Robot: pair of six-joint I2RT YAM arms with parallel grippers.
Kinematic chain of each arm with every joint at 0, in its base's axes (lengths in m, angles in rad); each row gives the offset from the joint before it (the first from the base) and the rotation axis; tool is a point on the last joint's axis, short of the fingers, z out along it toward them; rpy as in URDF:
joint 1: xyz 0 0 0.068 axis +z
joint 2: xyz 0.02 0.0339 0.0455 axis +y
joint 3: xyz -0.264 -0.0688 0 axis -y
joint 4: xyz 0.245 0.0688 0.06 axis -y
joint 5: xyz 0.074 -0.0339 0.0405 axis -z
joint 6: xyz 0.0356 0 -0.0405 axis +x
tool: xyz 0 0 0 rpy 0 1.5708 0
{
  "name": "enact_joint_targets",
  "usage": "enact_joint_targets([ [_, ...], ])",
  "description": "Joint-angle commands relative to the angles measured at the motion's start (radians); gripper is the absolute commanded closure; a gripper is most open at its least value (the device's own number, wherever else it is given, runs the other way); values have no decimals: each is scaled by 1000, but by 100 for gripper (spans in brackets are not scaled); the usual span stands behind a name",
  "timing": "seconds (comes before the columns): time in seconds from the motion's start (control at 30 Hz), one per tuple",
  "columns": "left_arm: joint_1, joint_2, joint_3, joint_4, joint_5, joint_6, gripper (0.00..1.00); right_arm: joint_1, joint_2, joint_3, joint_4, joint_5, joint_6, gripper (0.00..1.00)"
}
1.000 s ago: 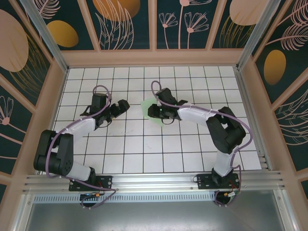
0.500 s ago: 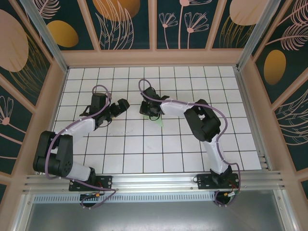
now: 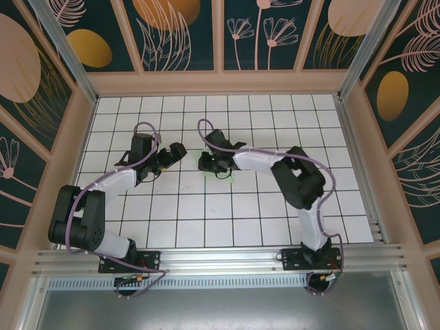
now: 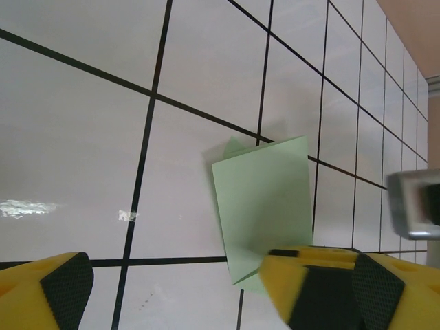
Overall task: Fold a paper plane with a square sheet of paper (pick it up from the middle)
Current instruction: Move the paper to the center of the table, then fold the wing for the fifth time at the center of the table.
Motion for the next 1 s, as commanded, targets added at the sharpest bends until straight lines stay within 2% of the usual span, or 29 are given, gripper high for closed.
enact_joint_targets([
  [0.0, 6, 0, -32, 62, 51, -13, 1, -39, -151, -117, 143, -36, -23, 74],
  [0.2, 6, 7, -44, 85, 100, -64, 4, -80, -207, -270, 207, -89, -2, 81],
  [0.57, -12, 15, -50, 102, 133, -107, 4, -121, -133, -281, 256, -94, 7, 82],
  [0.83, -70, 47, -39, 127, 150, -139, 6, -141, -84, -323, 297, -94, 34, 83],
  [0.97, -111, 72, -29, 144, 155, -172, 8, -163, -80, -380, 359, -139, 70, 82],
])
